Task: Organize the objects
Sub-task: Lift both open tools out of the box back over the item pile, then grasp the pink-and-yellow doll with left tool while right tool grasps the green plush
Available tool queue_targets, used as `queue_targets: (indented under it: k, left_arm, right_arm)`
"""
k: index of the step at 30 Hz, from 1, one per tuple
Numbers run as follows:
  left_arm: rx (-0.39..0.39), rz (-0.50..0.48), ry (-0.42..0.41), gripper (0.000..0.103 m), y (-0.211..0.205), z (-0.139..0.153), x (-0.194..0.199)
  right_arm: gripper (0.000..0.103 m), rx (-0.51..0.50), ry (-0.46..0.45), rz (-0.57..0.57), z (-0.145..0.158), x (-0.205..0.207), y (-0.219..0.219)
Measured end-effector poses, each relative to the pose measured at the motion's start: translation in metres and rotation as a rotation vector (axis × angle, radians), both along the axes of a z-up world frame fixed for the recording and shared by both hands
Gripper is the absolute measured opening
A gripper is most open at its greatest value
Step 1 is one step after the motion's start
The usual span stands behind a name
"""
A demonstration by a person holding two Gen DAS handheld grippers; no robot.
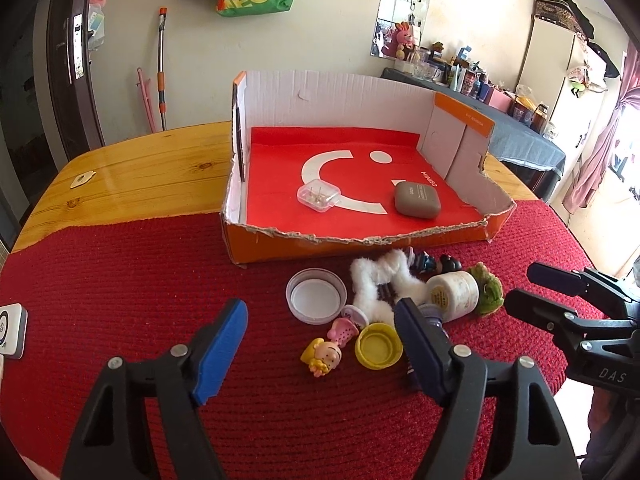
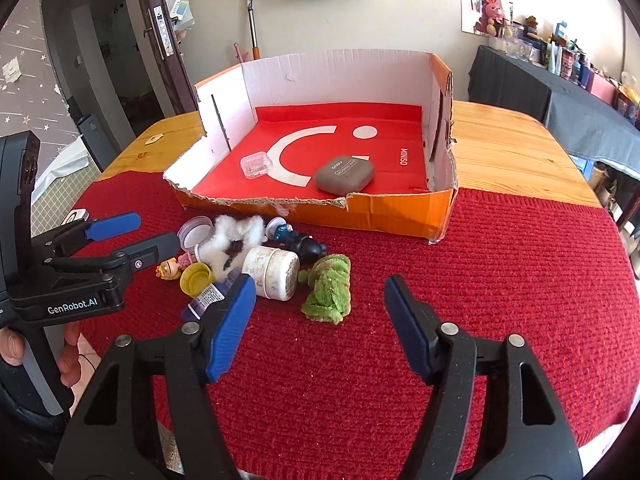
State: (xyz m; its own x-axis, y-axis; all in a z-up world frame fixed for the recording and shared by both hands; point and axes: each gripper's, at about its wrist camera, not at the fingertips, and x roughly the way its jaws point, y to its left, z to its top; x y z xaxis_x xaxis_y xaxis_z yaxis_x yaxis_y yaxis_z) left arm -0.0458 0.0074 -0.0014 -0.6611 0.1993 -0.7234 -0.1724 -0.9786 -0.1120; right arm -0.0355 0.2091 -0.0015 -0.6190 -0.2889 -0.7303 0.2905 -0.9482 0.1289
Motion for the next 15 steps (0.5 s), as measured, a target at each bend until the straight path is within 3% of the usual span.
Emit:
queue_targets:
  k: [9,15]
  left_arm:
    - [0.008,-0.005,-0.027,0.060,-0.005,-0.013,0.004]
    - [0.014,-0.006,-0.040,0.058,-0.007,-0.020,0.004]
  right_arm:
    - [0.051,-0.002,-0.016,-0.006,-0.011,0.000,0.000]
    - [0.039,0.007,-0.040,-0.016,-0.020,-0.003,0.001]
